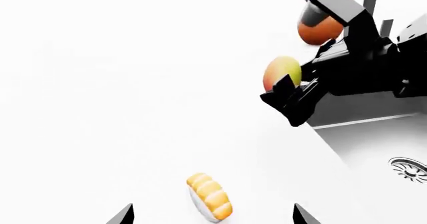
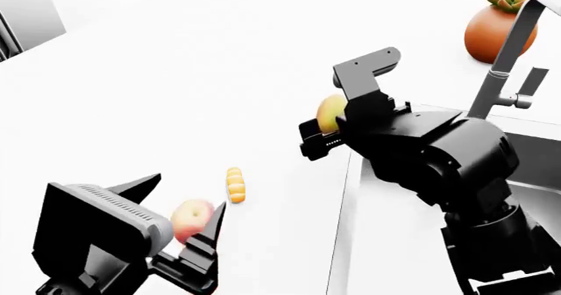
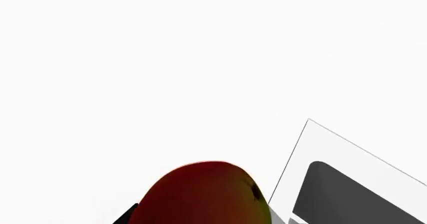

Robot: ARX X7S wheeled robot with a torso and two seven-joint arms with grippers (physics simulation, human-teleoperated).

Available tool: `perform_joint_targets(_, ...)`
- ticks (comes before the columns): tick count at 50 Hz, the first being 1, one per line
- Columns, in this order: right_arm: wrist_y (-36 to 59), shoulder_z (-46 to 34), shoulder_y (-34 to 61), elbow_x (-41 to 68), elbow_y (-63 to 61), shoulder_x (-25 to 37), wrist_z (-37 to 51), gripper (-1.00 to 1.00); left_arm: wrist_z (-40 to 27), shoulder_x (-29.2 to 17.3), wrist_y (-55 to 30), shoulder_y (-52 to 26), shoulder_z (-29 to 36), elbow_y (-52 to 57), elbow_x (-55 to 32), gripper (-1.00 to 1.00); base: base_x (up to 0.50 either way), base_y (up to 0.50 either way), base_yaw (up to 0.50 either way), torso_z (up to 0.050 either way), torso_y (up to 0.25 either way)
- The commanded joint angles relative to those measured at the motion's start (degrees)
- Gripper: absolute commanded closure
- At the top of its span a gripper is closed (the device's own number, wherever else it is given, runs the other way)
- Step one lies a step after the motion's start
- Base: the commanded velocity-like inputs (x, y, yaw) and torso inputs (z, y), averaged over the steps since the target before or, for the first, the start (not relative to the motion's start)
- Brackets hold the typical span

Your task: Pick up the fruits and vegetables and place them in the sink. Turn on the sink faucet to wash them. Then turn the sink off and put them in the tray.

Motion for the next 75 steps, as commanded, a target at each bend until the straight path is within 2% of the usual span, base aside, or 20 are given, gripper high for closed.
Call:
perform_joint_targets(1, 1.7, 1.7, 1.5, 0.8, -3.7, 1.0, 1.3, 1.0, 7.4, 2.2, -2.0, 6.1, 2.1, -0.7, 9.5, -1.0, 0.0, 0.0, 0.0, 0.0, 0.0)
perform_joint_targets(16, 3.1, 2.0, 3.6, 1.8, -6.5, 0.8, 2.5, 1.0, 17.5, 3.2, 5.5, 9.3, 13.6, -6.9, 32.7, -1.0, 0.0, 0.0, 0.0, 0.0, 0.0)
perform_joint_targets(28, 3.1, 1.6, 4.3, 2.2, -6.8, 0.6, 2.5, 1.0, 19.1, 3.8, 9.4, 7.8, 18.9, -13.0, 39.5, -1.0, 0.0, 0.0, 0.0, 0.0, 0.0)
perform_joint_targets(42, 2.5, 1.0, 4.6, 2.4, -6.6, 0.5, 2.4, 1.0, 20.0, 3.0, 10.9, 7.9, 23.6, -15.5, 43.4, -1.0, 0.0, 0.0, 0.0, 0.0, 0.0)
perform_joint_targets(43, 2.4, 1.0, 4.6, 2.3, -6.5, 0.5, 2.4, 1.0, 20.2, 2.9, 11.2, 8.1, 24.0, -15.4, 43.6, 1.0, 0.0, 0.0, 0.0, 0.0, 0.0)
perform_joint_targets(50, 2.7, 1.4, 4.7, 2.8, -7.2, 0.7, 2.9, 1.0, 19.8, 2.5, 11.2, 8.0, 22.2, -11.6, 41.4, 1.0, 0.0, 0.0, 0.0, 0.0, 0.0)
perform_joint_targets(56, 5.3, 3.6, 3.5, 5.0, -12.3, 2.0, 5.2, 1.0, 16.5, 2.9, 9.0, 5.7, 14.0, -6.6, 32.3, 1.0, 0.0, 0.0, 0.0, 0.0, 0.0)
perform_joint_targets(61, 8.6, 7.8, 1.0, 8.3, -18.9, 3.4, 8.7, 1.0, 8.3, 2.4, 6.9, -0.5, 5.2, -4.4, 16.5, 1.0, 0.0, 0.0, 0.0, 0.0, 0.0)
perform_joint_targets(66, 10.1, 10.6, -2.0, 11.0, -23.2, 4.7, 10.5, 1.0, -2.2, 1.0, 8.1, -6.3, 2.7, -4.3, 3.3, 1.0, -0.41, -0.17, 0.0, 0.0, 0.0)
perform_joint_targets(70, 11.4, 12.5, -3.6, 13.3, -25.9, 5.2, 11.6, 1.0, -6.8, 0.3, 9.5, -9.2, 2.8, -4.1, -1.3, 1.0, -0.46, -0.2, 0.0, 0.0, 0.0)
perform_joint_targets(75, 10.9, 12.9, -4.7, 15.2, -28.5, 5.7, 10.8, 1.0, -9.3, -0.4, 10.4, -11.2, 3.4, -3.8, -4.1, 1.0, -0.34, -0.45, 0.0, 0.0, 0.0)
